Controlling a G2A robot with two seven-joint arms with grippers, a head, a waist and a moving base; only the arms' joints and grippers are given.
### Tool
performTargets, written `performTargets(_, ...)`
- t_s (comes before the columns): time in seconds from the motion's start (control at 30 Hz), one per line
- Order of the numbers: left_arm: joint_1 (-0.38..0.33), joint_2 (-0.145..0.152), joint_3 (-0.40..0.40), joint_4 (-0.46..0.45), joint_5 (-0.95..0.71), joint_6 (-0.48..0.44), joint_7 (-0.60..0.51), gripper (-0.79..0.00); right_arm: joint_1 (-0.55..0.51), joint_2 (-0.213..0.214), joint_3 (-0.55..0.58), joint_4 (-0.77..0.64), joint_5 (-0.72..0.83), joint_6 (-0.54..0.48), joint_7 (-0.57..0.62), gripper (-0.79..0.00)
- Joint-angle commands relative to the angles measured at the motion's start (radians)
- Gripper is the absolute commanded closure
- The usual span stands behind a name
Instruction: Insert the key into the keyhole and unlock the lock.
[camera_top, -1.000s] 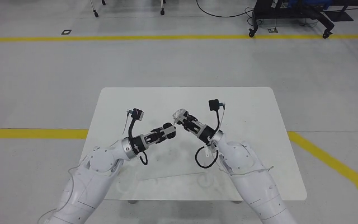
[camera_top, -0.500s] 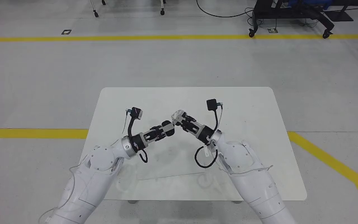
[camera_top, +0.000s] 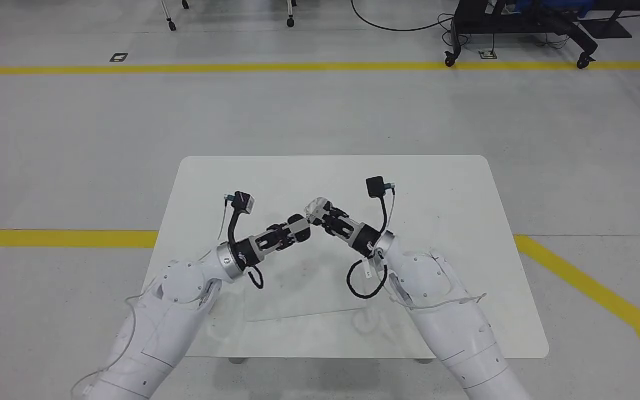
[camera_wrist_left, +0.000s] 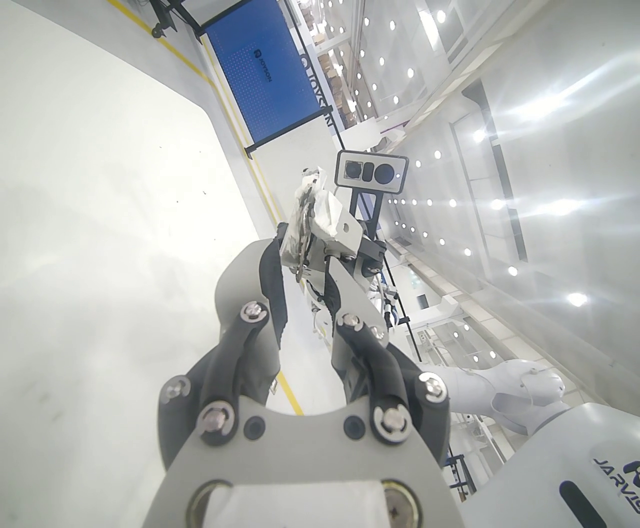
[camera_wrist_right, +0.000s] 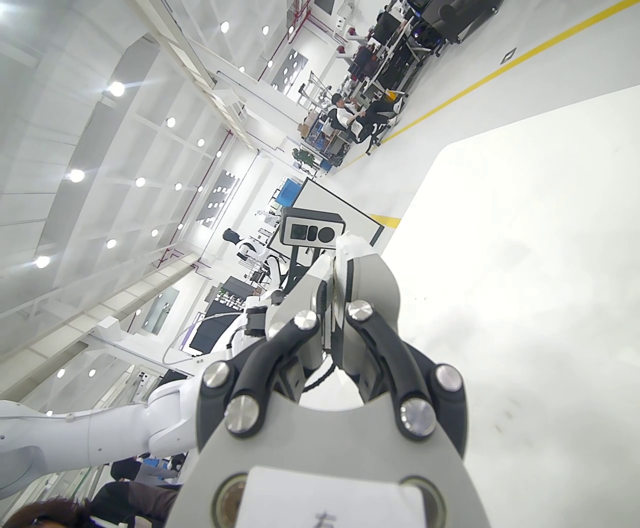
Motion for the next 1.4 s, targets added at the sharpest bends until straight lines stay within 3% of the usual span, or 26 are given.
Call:
performTargets(0.0,-0.003,-0.001,0.002,0.004,0.001,0.000,-0.001,-0.182,0.000,0.000,0.000,0.000,0.002,0.001,0.003,0.000)
performTargets(0.17,-0.006,-0.004,0.006,0.011,0.003,0.005,0.005,0.000,0.000,-0.001,0.000,0.000,0.001,0.003,0.008,0.000)
performTargets(0.7,0.006,-0.001,-0.018,0.000,-0.004,-0.002,-0.026,0.000,-0.019,0.003,0.025,-0.024,0.015,-0.001,0.027,0.000)
performTargets(0.77,0.013,0.002,-0.028,-0.007,-0.001,-0.009,-0.042,0.000,-0.025,0.006,0.035,-0.032,0.026,-0.006,0.046,-0.040)
performTargets(0.8,0.018,0.005,-0.036,-0.010,-0.001,-0.012,-0.051,0.000,-0.029,0.008,0.041,-0.036,0.030,-0.008,0.057,0.000)
performTargets(0.9,0.034,0.014,-0.064,-0.021,-0.003,-0.020,-0.085,0.000,-0.041,0.013,0.062,-0.051,0.040,-0.012,0.074,0.000)
performTargets(0.93,0.040,0.018,-0.074,-0.025,-0.006,-0.022,-0.099,0.000,-0.045,0.015,0.067,-0.055,0.046,-0.015,0.078,-0.015)
performTargets(0.97,0.045,0.021,-0.084,-0.029,-0.008,-0.024,-0.115,0.000,-0.048,0.016,0.073,-0.058,0.050,-0.015,0.082,-0.166)
performTargets(1.13,0.060,0.041,-0.129,-0.045,-0.004,-0.038,-0.236,0.000,-0.063,0.025,0.092,-0.063,0.089,0.025,0.170,-0.366)
performTargets(1.2,0.062,0.050,-0.141,-0.050,0.014,-0.046,-0.300,0.000,-0.063,0.030,0.102,-0.061,0.107,0.048,0.222,-0.394)
performTargets(1.37,0.056,0.060,-0.143,-0.043,-0.019,-0.002,-0.409,0.000,-0.057,0.032,0.081,-0.061,0.126,0.069,0.305,-0.369)
